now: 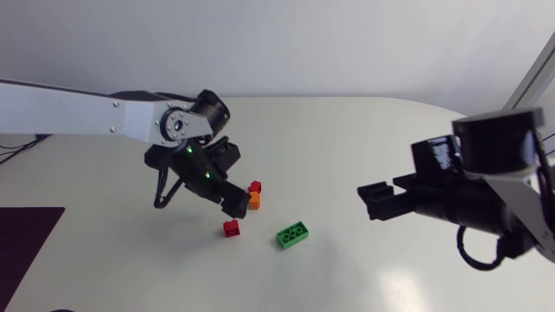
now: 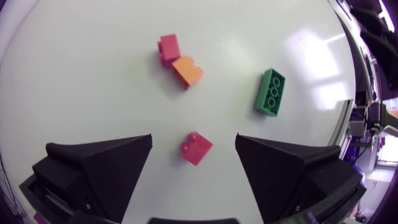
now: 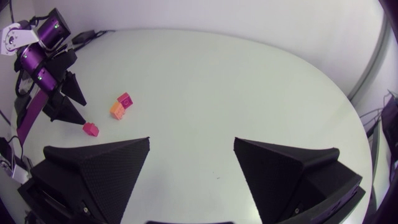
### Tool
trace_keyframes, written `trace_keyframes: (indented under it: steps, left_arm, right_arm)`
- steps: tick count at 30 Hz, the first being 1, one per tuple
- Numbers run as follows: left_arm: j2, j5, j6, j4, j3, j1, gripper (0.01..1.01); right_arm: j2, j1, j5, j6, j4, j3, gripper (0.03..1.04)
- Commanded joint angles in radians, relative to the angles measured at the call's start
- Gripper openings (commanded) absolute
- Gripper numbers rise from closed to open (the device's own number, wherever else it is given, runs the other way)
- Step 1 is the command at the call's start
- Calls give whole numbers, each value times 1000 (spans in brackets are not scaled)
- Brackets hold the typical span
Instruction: Sort duplo bricks by size, large to the right and small to the left
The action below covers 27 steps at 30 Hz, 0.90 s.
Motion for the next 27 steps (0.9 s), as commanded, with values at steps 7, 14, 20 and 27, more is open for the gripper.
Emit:
trace_keyframes:
  steps: [7,14,20,27]
  left_arm:
    - [-64,-27,100,28,-110,4,931]
    - [-98,-7,149,48,-180,-27,931]
    - [-121,22,185,45,-170,19,931]
    - [-140,22,203,40,-168,74,931]
  right_arm:
    - [331,61,-227,-259,-69,209,931]
    - [558,178,-221,-197,-94,278,916]
    - [668,249,-193,-188,-112,313,916]
    - [762,313,-95,-167,-117,356,916]
